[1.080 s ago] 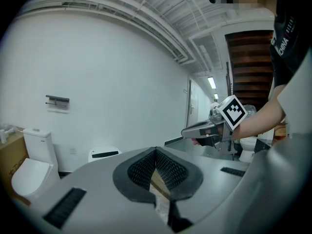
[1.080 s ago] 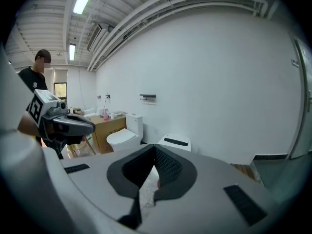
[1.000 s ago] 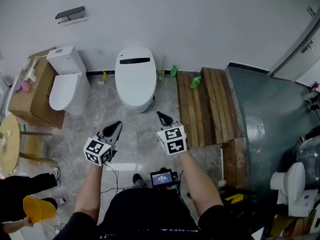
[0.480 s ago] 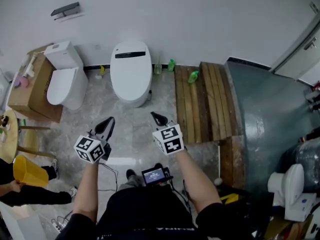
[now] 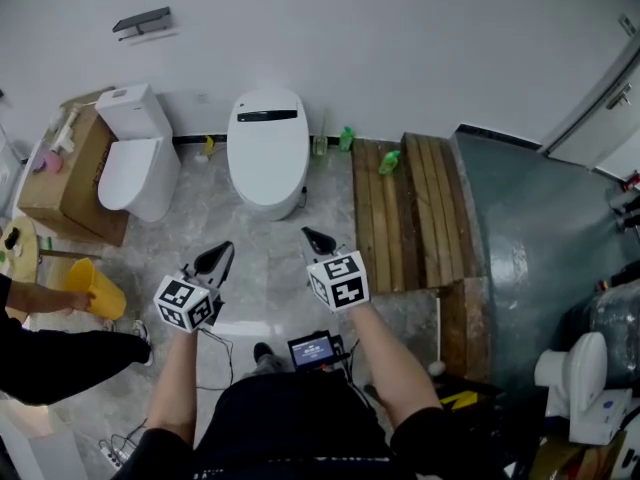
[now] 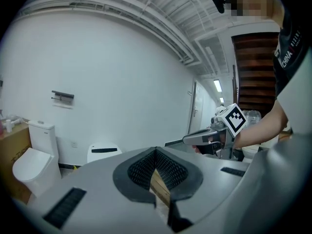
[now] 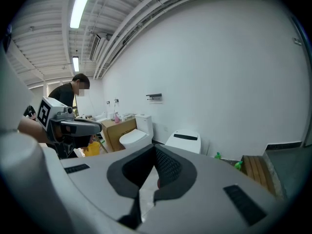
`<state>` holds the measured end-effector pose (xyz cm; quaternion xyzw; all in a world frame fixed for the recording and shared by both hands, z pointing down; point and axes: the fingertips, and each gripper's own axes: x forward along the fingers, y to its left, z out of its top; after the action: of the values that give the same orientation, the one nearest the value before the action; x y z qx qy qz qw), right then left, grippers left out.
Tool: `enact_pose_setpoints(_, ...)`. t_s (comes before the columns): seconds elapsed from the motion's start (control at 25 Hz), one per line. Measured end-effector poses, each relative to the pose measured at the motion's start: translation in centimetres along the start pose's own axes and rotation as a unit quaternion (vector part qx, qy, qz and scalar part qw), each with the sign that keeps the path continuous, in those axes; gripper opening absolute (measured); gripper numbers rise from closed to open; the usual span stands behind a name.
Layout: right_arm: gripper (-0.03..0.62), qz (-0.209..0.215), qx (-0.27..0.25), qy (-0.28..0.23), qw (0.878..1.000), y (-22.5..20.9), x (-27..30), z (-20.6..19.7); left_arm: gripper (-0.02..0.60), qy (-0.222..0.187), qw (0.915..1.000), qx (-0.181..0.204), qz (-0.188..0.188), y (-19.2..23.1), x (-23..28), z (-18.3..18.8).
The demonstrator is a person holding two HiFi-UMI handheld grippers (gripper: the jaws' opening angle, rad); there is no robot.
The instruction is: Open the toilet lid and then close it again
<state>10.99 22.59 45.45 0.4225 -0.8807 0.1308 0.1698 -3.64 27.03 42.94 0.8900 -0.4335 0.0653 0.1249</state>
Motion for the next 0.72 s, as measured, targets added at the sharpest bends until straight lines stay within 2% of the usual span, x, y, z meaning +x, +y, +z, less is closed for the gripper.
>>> enact_pose_setpoints(0.36, 0.012, 0.013, -0.013, 0.008, 1.0, 0.9, -0.8, -0.7, 0.009, 0.011, 0.9999, 0.006, 0.007, -0.4, -0.3, -1.1)
enact_pose_setpoints(0.56, 0.012, 0.016, -0.032, -0.008, 0.999, 1.5, -1.7, -1.0, 0.009, -0.002, 0.9999, -0.014, 0.008, -1.2, -0.9, -0.9)
enact_pose_setpoints(0.72, 0.012, 0.014, -0.026, -0.005, 1.0, 1.5, -2.2, -1.4, 0.009, -0.002, 0.9998, -0.019, 0.011, -1.3, -1.4, -1.4)
